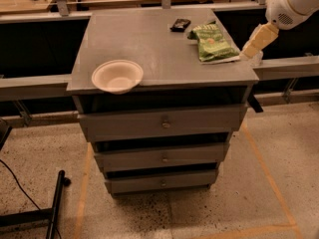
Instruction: Move green jalapeno chip bag near paper bowl
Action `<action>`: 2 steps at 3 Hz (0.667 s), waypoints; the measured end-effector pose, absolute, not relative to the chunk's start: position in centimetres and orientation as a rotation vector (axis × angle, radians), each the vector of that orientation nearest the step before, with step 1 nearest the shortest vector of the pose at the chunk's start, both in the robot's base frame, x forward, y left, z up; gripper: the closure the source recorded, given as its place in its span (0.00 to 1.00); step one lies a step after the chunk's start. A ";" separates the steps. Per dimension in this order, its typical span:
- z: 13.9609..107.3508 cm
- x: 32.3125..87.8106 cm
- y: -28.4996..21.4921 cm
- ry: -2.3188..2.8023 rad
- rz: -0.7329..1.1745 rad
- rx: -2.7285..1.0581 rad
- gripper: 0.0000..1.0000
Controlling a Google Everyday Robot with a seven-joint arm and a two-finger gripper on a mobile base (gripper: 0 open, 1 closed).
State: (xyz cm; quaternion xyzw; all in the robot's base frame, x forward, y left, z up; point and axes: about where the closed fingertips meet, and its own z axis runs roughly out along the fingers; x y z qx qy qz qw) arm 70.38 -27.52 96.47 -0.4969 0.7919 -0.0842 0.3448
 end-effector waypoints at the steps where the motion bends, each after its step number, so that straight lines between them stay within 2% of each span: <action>1: 93.7 75.7 -25.9 2.081 -0.124 -1.147 0.00; 2: 89.7 78.5 -21.6 2.092 0.023 -1.184 0.00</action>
Offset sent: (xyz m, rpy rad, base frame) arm 0.0765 0.1046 -0.1298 0.2098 0.3908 0.1523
